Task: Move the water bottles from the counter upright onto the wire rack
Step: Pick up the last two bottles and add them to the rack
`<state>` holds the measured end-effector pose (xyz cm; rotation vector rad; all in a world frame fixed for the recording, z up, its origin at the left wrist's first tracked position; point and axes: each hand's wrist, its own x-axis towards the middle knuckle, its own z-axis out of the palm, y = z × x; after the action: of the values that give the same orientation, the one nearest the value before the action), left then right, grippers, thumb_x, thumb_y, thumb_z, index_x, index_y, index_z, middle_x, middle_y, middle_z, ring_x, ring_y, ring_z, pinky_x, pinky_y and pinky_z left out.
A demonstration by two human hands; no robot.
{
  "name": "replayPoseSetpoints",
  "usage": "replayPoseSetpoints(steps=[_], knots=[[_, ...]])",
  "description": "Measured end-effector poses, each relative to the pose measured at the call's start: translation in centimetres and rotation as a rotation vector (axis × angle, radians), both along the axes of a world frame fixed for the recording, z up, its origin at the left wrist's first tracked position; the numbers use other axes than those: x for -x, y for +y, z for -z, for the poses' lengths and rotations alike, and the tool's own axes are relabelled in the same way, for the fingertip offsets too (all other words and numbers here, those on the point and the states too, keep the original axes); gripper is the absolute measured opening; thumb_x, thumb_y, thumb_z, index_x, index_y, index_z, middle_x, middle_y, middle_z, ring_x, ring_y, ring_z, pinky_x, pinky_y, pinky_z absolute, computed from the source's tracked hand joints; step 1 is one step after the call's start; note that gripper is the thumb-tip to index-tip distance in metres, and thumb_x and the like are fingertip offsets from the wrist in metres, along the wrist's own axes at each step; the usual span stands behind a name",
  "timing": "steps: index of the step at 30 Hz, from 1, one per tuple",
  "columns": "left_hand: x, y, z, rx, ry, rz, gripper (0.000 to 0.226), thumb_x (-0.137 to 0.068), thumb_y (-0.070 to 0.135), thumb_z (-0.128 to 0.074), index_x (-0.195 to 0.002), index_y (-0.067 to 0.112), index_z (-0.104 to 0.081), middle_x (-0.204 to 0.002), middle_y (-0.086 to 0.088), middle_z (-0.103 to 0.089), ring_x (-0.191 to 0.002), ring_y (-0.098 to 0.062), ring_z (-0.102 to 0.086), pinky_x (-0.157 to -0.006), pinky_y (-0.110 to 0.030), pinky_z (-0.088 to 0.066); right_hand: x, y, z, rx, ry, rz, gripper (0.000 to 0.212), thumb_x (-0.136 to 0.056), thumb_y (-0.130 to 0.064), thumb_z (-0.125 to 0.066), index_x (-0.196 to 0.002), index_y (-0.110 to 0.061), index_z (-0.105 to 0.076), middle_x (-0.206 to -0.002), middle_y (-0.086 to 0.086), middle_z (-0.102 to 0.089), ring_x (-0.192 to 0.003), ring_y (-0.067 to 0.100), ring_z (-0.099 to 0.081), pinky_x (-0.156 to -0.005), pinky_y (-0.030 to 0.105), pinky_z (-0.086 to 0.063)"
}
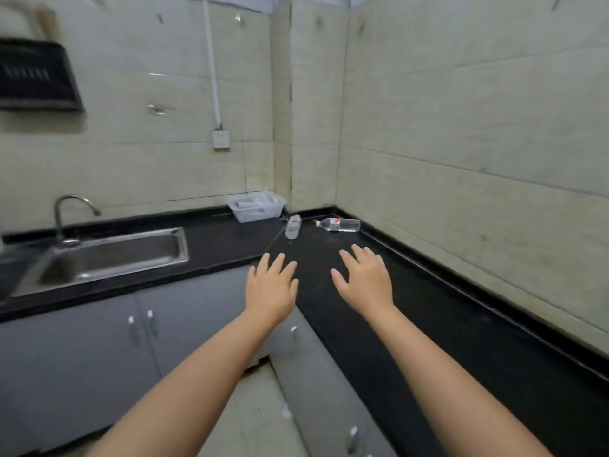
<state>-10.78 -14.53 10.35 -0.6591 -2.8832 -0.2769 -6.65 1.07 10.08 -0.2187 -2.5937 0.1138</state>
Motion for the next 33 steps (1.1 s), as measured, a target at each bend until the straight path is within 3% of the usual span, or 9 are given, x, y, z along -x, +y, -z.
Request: replayPoseSetpoints(steps=[2,4,6,17,22,26,28,33], knots=[[3.8,-1.8,0.8,0.001,-0.019,-0.066,0.047,-0.1,0.033,-0.026,-0.145,0.024,-0.02,-0.157,0.0,-0.011,-0.146,-0.026,-0.002,-0.117,-0.042,-0.011,4.8,-1.2,0.8,0.073,0.018,-0.046,0.041,-0.074,-0.026,-0.068,-0.107,-0.001,-0.067,-0.112,0.026,-0.065,-0.106,0.044,-0.061,-0.089,0.053,-0.048],[8.2,-2.9,1.6,0.01,-0.035,-0.111,0.048,-0.099,0.033,-0.027,-0.145,0.025,-0.019,-0.158,0.001,-0.01,-0.146,-0.026,-0.001,-0.117,-0.043,-0.01,9.6,-1.7,1.5,0.098,-0.018,-0.042,0.048,-0.088,-0.029,-0.056,-0.129,-0.006,-0.05,-0.138,0.021,-0.047,-0.131,0.038,-0.039,-0.109,0.047,-0.03],[12.7,-3.5,2.3,0.01,-0.049,-0.157,0.048,-0.099,0.034,-0.028,-0.146,0.025,-0.018,-0.158,0.001,-0.009,-0.146,-0.026,0.0,-0.118,-0.043,-0.009,14.5,-1.5,2.3,0.081,-0.066,-0.044,0.052,-0.093,-0.035,-0.044,-0.139,-0.013,-0.037,-0.148,0.013,-0.034,-0.14,0.03,-0.025,-0.114,0.043,-0.018],[35.7,-1.4,3.6,0.028,-0.146,-0.247,0.049,-0.099,0.035,-0.029,-0.146,0.029,-0.017,-0.158,0.003,-0.007,-0.146,-0.025,0.004,-0.118,-0.045,-0.006,39.3,3.5,4.8,0.191,-0.204,-0.02,0.059,-0.092,-0.039,-0.045,-0.141,-0.011,-0.03,-0.15,0.012,-0.03,-0.141,0.03,-0.021,-0.116,0.043,-0.018],[45.2,-1.2,4.7,0.025,-0.177,-0.276,0.048,-0.099,0.034,-0.028,-0.146,0.029,-0.016,-0.158,0.004,-0.006,-0.146,-0.025,0.005,-0.118,-0.045,-0.006,48.7,3.5,6.1,0.189,-0.216,-0.043,0.054,-0.091,-0.04,-0.048,-0.134,-0.009,-0.04,-0.145,0.013,-0.036,-0.136,0.031,-0.03,-0.112,0.042,-0.023],[54.0,-0.2,5.8,0.027,-0.163,-0.211,0.049,-0.099,0.035,-0.029,-0.146,0.029,-0.016,-0.158,0.003,-0.007,-0.146,-0.026,0.005,-0.118,-0.045,-0.006,56.1,4.3,7.5,0.177,-0.227,0.037,0.055,-0.088,-0.043,-0.047,-0.128,-0.005,-0.047,-0.137,0.017,-0.046,-0.128,0.036,-0.039,-0.106,0.047,-0.032],[58.8,0.8,6.5,0.044,-0.159,-0.161,0.05,-0.099,0.036,-0.028,-0.146,0.029,-0.015,-0.158,0.002,-0.007,-0.146,-0.026,0.005,-0.118,-0.046,-0.006,59.8,5.4,8.5,0.208,-0.197,0.076,0.064,-0.082,-0.05,-0.037,-0.122,-0.003,-0.054,-0.126,0.022,-0.054,-0.12,0.041,-0.046,-0.101,0.051,-0.039],[69.6,5.3,8.6,0.096,-0.193,0.019,0.051,-0.098,0.038,-0.029,-0.146,0.029,-0.014,-0.158,0.001,-0.007,-0.146,-0.027,0.002,-0.118,-0.046,-0.007,66.6,9.6,10.7,0.217,-0.257,0.307,0.057,-0.09,-0.042,-0.047,-0.135,-0.009,-0.04,-0.14,0.016,-0.043,-0.133,0.032,-0.034,-0.109,0.043,-0.029]])
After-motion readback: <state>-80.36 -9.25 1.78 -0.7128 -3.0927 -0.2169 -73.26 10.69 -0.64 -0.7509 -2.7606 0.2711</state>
